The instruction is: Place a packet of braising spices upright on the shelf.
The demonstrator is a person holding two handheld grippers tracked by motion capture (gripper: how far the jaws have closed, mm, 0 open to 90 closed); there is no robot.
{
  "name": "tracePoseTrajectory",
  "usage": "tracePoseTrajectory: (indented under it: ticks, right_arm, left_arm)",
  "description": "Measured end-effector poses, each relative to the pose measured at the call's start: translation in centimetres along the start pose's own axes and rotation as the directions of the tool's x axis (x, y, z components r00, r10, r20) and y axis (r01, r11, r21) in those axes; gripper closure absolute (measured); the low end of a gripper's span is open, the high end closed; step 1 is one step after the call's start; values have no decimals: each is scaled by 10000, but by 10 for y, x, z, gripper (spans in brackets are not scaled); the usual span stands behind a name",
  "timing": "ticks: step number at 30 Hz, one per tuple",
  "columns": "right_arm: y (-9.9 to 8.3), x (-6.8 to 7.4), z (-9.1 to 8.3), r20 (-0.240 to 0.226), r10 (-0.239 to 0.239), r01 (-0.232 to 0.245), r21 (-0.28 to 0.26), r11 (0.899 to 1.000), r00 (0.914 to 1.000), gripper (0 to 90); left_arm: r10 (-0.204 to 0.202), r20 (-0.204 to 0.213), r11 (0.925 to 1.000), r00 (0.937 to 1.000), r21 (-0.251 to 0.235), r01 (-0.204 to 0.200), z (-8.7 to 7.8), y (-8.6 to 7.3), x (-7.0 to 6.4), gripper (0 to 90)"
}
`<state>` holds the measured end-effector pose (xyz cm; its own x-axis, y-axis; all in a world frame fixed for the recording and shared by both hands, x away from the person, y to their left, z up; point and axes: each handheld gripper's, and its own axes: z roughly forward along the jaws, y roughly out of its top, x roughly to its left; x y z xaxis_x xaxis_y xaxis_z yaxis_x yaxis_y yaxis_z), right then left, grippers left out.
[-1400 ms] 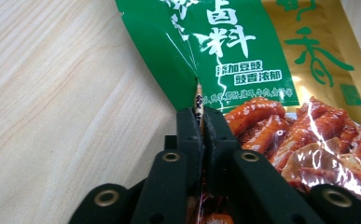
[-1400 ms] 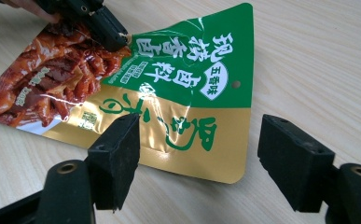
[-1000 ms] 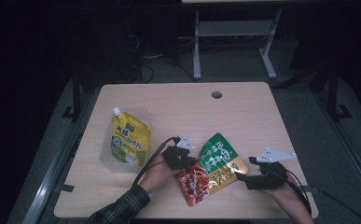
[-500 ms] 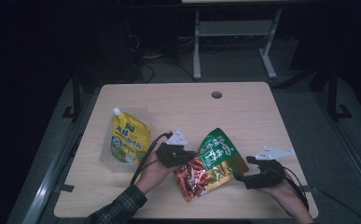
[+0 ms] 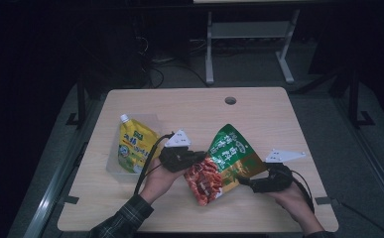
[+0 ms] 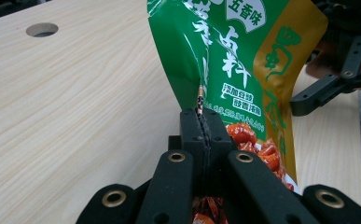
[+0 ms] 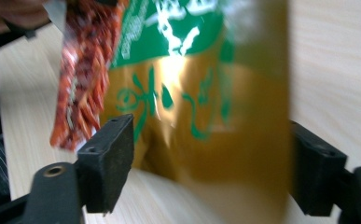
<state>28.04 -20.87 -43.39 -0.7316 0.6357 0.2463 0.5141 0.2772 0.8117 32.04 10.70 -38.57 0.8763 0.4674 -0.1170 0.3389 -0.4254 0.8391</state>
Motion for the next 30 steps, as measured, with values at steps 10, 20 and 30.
tracePoseTrajectory:
  ticks: [10, 20, 30]
  right_arm:
    - [7, 4, 9, -1027, -41, 17, -231, 9997, 9947, 728]
    - [14, -2, 7, -1490, -70, 53, -118, 9999, 9888, 900]
    - [32, -5, -10, -1590, -596, 583, -131, 9982, 9855, 900]
  left_arm:
    - [-84, -42, 9999, 10000, 66, 85, 3, -3, 0, 899]
    - [-88, -82, 10000, 9999, -7, 88, 5, -4, 0, 894]
    - [-386, -865, 9990, 9955, 189, 404, 4, -6, 3, 683]
